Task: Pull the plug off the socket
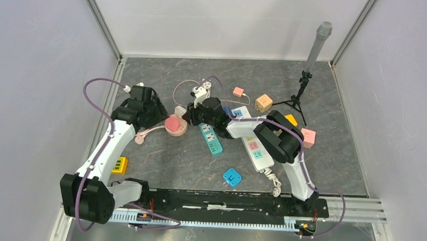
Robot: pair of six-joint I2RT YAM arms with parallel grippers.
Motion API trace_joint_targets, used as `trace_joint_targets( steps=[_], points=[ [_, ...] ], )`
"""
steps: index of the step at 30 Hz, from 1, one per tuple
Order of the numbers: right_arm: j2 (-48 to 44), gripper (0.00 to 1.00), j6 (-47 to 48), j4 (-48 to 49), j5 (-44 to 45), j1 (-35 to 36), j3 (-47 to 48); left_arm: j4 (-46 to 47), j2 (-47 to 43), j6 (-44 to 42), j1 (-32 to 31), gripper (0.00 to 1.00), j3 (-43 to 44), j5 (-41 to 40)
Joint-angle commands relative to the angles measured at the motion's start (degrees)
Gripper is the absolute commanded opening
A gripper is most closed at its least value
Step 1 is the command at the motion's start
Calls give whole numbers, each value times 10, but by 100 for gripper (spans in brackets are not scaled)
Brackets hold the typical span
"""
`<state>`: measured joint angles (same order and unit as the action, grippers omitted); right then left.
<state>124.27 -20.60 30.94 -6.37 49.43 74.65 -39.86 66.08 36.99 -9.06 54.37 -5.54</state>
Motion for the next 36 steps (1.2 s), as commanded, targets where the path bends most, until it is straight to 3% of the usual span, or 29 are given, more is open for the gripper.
trace_joint_targets(
  steps=[1, 7, 17, 20, 25, 29, 32, 36],
  points=[
    [-20, 27, 14, 64, 15, 8, -2, 10, -8, -14, 3, 71, 0, 8],
    [-92, 14, 17, 46, 104, 37, -94, 29, 23, -3, 3, 73, -13, 37],
    [-158, 13, -111, -98, 333, 118, -171, 46, 54, 8, 2, 73, -32, 50],
    [-167, 17, -128, -102, 323, 128, -180, 51, 63, 8, 1, 73, -36, 76],
    [-184, 39, -108, -108, 304, 130, -162, 48, 81, 6, -3, 72, -42, 85],
    [-191, 56, -73, -112, 273, 122, -139, 31, 90, 8, -6, 65, -46, 42],
    [-190, 58, -57, -115, 252, 110, -130, 31, 84, 26, -8, 55, -56, 22],
    [-182, 52, -28, -99, 202, 94, -118, 36, 81, 42, -28, 46, -67, 13]
  ],
)
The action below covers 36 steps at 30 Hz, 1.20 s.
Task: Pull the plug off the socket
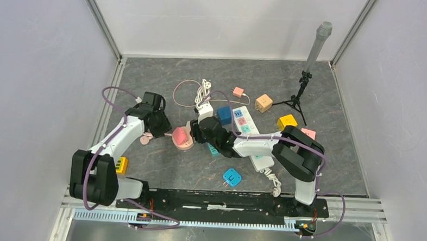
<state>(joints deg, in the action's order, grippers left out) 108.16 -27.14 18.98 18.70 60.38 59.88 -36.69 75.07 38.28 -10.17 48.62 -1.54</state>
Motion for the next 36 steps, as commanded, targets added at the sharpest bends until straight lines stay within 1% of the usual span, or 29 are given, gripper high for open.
trace_joint_targets(
  steps=[1, 6, 11, 16, 19, 22, 26, 29, 32, 36],
  points=[
    [-17, 50, 46, 22, -63, -19, 36, 5, -10, 30, -20, 43, -12, -29],
    [2, 43, 64, 11, -113, -24, 60, 6, -21, 36, -26, 37, -32, -18],
    [14, 38, 61, 16, -139, -26, 65, 6, -25, 29, -32, 37, -41, 4],
    [32, 40, 66, -4, -155, -28, 87, 27, -16, 22, -33, 36, -48, 38],
    [41, 42, 71, -21, -148, -29, 99, 28, -9, 23, -34, 35, -50, 36],
    [48, 41, 78, -36, -137, -29, 110, 28, -6, 24, -34, 32, -59, 33],
    [61, 41, 73, -83, -128, -32, 143, 24, -14, 28, -34, 28, -78, 31],
    [61, 41, 72, -77, -134, -34, 141, 25, -14, 30, -35, 28, -90, 22],
    [63, 40, 72, -72, -142, -35, 140, 37, -9, 31, -35, 27, -94, 30],
    [60, 40, 78, -69, -152, -35, 142, 39, -4, 34, -35, 27, -89, 29]
  ],
)
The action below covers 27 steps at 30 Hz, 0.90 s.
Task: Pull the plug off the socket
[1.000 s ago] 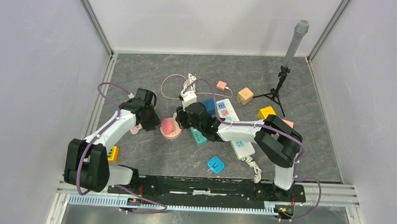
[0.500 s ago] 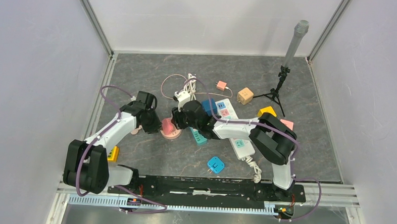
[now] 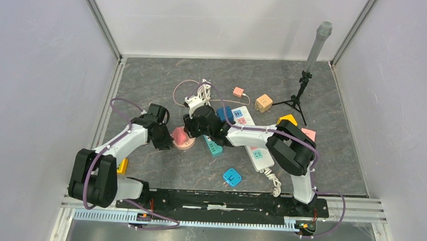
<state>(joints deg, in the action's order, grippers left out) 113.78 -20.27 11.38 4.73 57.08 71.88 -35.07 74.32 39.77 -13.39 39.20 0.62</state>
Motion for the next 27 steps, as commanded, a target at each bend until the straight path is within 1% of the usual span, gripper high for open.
trace_joint_targets(
  steps=[1, 8, 11, 17, 23, 25, 26, 27],
  points=[
    [3, 40, 13, 7, -15, -2, 23, 20, 1, 18, -3, 27, 8, 9],
    [-3, 37, 18, 5, -29, -6, 30, 17, -45, 28, -3, 28, 20, 2],
    [-3, 37, 15, 8, -34, -7, 29, 36, -57, 29, -3, 31, 10, 4],
    [-3, 35, 10, 6, -39, -10, 27, 55, -26, 31, -3, 32, 7, 19],
    [-5, 34, 7, 8, -46, -11, 25, 60, -4, 36, -3, 31, -7, -1],
    [-7, 31, 11, 11, -46, -11, 26, 58, 2, 39, -3, 31, -15, -4],
    [-7, 29, 16, 13, -63, -11, 26, 55, 6, 40, -3, 30, -18, -19],
    [-8, 25, 23, 17, -68, -10, 26, 54, 8, 42, -3, 30, -22, -25]
  ],
)
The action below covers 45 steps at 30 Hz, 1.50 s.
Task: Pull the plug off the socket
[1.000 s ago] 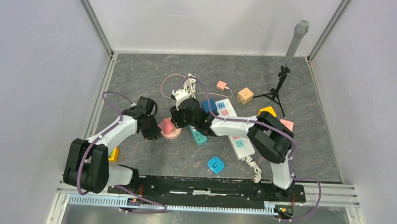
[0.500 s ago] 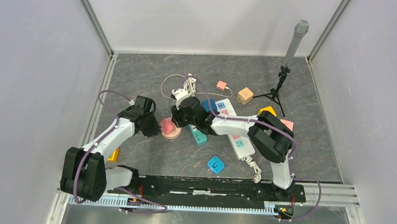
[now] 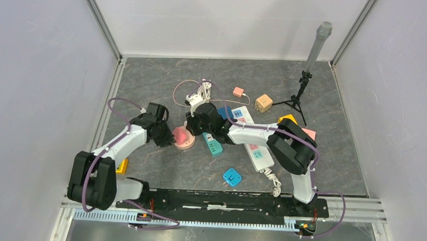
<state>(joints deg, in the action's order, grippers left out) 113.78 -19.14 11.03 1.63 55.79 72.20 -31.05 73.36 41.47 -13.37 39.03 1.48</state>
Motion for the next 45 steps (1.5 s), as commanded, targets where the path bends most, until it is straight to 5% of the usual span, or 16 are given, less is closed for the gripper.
trace_joint_targets(
  steps=[1, 4, 7, 15, 22, 31, 35, 45],
  points=[
    [-9, 21, 21, 21, -39, 2, 24, 14, 19, 25, -3, 29, -24, -36],
    [-12, 1, 50, 22, -34, 2, 26, 9, 21, 32, -3, 28, -34, -45],
    [-17, 0, 50, 9, -4, -3, 35, 4, 19, 35, -3, 28, -39, -56],
    [-5, 0, -50, 89, -170, -44, 15, -5, 15, 30, -3, 28, -35, -71],
    [12, 0, 52, 18, -44, -10, 14, -6, 20, 30, -3, 27, -33, -72],
    [7, 0, 4, -46, -34, -19, 28, -17, -15, 21, -3, 30, 13, -43],
    [4, 0, -17, -54, -20, -18, 17, -31, -42, 12, -3, 39, 54, -18],
    [3, 3, -43, -39, -24, -18, 5, 4, -47, 12, -8, 82, 57, 61]
  ],
)
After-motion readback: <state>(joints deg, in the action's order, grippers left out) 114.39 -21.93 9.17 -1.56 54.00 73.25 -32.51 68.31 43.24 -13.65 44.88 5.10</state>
